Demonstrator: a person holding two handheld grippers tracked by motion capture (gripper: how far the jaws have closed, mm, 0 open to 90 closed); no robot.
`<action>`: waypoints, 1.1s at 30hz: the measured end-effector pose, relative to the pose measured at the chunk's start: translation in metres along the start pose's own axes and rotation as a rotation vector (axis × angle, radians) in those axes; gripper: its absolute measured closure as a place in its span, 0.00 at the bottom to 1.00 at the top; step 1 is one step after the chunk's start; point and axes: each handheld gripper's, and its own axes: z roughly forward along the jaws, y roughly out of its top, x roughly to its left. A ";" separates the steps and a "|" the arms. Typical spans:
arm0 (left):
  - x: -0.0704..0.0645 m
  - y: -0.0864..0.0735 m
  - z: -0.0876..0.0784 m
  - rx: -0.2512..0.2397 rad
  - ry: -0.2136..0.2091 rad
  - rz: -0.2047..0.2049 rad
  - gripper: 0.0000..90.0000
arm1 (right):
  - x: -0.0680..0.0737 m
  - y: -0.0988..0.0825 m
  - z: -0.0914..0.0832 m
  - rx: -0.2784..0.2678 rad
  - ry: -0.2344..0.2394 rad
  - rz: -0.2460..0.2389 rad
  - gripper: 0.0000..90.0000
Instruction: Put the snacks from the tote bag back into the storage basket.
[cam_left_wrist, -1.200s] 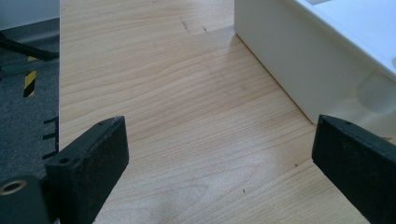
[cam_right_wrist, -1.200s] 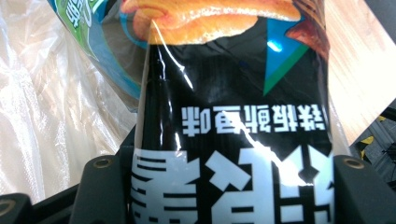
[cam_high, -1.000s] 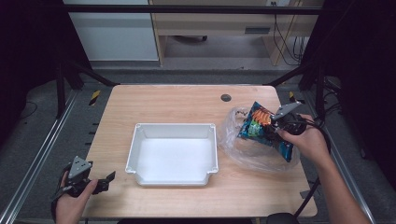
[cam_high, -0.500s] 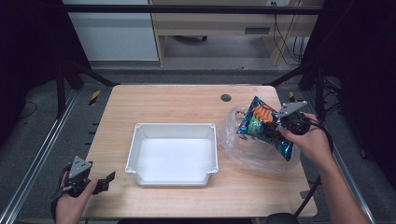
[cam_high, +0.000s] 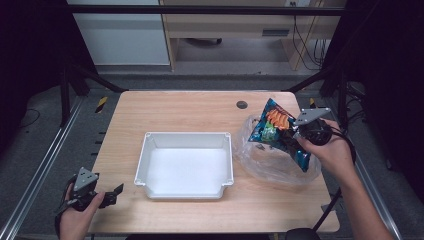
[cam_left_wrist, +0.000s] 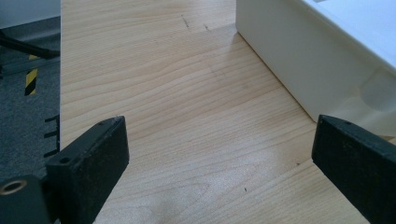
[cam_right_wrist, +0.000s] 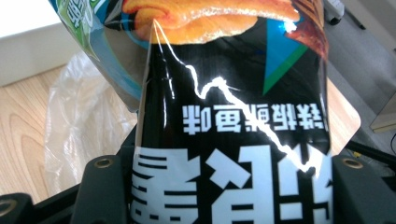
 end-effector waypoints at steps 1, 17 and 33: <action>0.000 0.000 0.000 0.000 0.000 0.000 0.04 | 0.001 0.001 -0.001 -0.004 0.002 -0.003 0.44; 0.000 0.000 0.000 -0.004 0.001 -0.004 0.04 | 0.019 0.027 -0.006 -0.036 0.008 -0.058 0.45; -0.001 0.000 0.000 0.000 0.000 0.004 0.04 | 0.039 0.050 -0.002 -0.052 0.028 -0.132 0.45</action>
